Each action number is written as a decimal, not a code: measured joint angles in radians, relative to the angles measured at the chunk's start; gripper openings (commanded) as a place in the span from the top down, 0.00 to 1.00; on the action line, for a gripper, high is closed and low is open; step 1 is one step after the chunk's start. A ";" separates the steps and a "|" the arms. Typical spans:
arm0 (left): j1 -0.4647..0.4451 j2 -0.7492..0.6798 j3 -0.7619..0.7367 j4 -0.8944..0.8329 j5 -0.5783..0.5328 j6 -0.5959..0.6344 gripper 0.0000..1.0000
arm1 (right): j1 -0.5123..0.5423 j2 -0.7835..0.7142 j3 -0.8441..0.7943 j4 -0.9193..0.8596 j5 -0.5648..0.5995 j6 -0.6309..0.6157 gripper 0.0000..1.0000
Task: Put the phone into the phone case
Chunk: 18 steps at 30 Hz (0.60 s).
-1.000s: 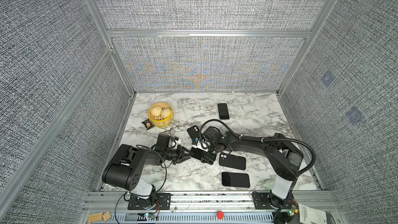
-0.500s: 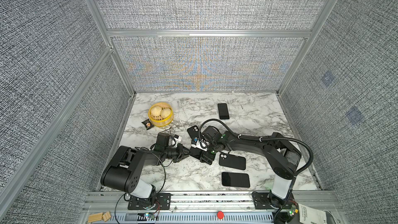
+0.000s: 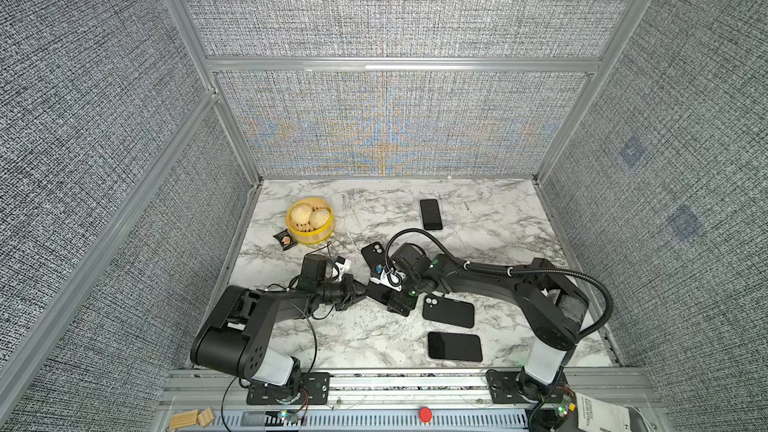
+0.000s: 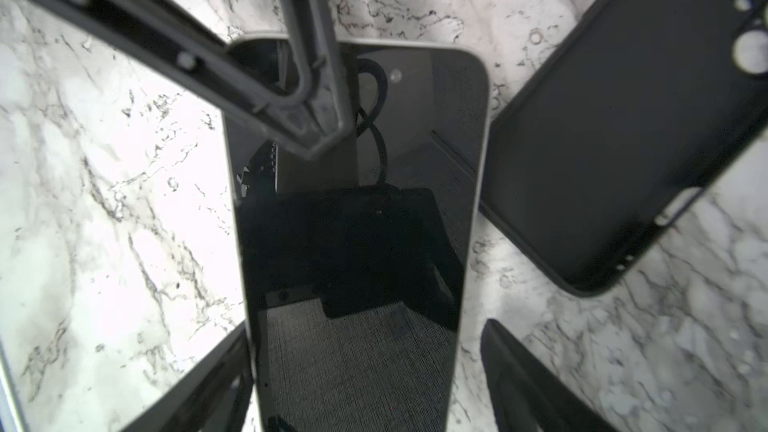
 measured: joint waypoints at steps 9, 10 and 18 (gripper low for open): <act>0.000 -0.039 0.028 -0.083 -0.020 0.037 0.97 | 0.002 -0.095 -0.033 0.018 0.097 0.028 0.01; 0.000 -0.040 0.031 -0.089 -0.021 0.042 0.97 | 0.002 -0.109 -0.045 0.027 0.120 0.028 0.01; 0.000 -0.037 0.052 -0.123 -0.025 0.055 0.98 | -0.077 -0.196 -0.130 0.121 0.241 0.124 0.01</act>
